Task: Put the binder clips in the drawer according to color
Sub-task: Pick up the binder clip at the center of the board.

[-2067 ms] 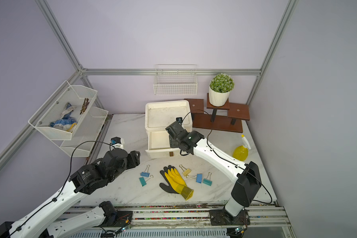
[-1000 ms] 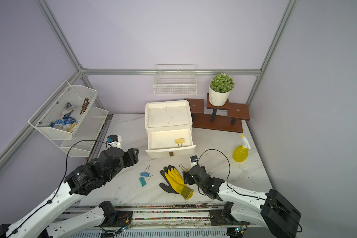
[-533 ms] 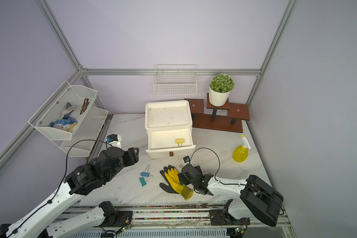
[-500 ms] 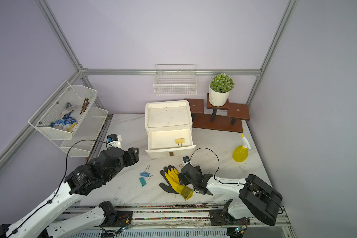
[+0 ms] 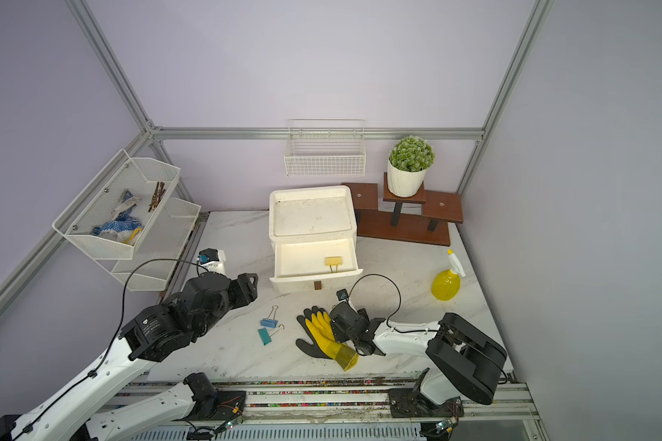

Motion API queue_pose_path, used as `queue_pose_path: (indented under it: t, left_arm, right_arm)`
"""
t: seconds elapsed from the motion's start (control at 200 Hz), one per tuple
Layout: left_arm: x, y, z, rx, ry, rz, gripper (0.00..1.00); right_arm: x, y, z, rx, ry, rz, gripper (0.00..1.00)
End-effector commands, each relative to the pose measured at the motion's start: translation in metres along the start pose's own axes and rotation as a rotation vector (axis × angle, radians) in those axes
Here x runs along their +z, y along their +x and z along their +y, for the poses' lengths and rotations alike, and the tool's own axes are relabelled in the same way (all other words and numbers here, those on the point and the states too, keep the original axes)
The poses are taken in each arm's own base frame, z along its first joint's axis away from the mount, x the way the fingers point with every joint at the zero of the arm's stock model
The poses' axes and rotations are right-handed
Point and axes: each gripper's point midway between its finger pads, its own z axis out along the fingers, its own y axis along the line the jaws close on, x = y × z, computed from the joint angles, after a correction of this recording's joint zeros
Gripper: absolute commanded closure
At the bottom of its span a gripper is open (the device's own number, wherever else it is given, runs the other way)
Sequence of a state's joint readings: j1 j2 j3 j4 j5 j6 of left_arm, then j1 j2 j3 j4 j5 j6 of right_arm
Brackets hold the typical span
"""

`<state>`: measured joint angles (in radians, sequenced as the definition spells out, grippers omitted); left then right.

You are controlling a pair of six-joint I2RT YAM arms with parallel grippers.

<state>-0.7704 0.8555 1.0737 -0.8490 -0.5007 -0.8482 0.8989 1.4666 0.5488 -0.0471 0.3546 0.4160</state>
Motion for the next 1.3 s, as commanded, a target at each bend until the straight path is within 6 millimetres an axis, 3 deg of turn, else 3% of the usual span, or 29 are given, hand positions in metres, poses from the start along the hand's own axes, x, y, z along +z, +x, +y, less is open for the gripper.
queue_pose_path:
  t: [0.0, 0.125, 0.145, 0.315, 0.65, 0.83, 1.04, 1.215, 1.295]
  left_arm:
    - [-0.003, -0.011, -0.011, -0.016, 0.040, -0.032, 0.31]
    - [-0.004, -0.012, -0.011, -0.016, 0.042, -0.033, 0.31]
    - [-0.004, -0.013, -0.011, -0.018, 0.043, -0.034, 0.31]
    - [-0.004, -0.012, -0.011, -0.015, 0.041, -0.035, 0.31]
    - [0.002, -0.008, -0.013, -0.009, 0.034, -0.019, 0.31]
    - [0.004, -0.007, -0.014, -0.014, 0.037, -0.014, 0.31]
    - [0.004, -0.007, -0.015, -0.012, 0.038, -0.017, 0.31]
    - [0.006, -0.007, -0.016, -0.012, 0.043, -0.017, 0.31]
    - [0.005, -0.008, -0.018, -0.014, 0.048, -0.016, 0.31]
  right_arm:
    - [0.002, 0.008, -0.009, 0.020, 0.056, 0.032, 0.26]
    - [0.005, 0.014, -0.014, 0.049, 0.092, 0.056, 0.33]
    - [0.005, 0.015, -0.015, 0.052, 0.096, 0.059, 0.39]
    - [0.005, 0.012, -0.017, 0.071, 0.107, 0.045, 0.52]
    - [-0.016, -0.010, -0.032, 0.148, 0.161, -0.031, 0.74]
    - [-0.033, -0.023, -0.060, 0.285, 0.219, -0.038, 0.80]
    - [-0.065, -0.038, -0.113, 0.501, 0.314, -0.086, 0.87]
    - [-0.084, -0.055, -0.128, 0.508, 0.345, -0.111, 0.89]
    - [-0.104, -0.068, -0.134, 0.530, 0.360, -0.162, 0.90]
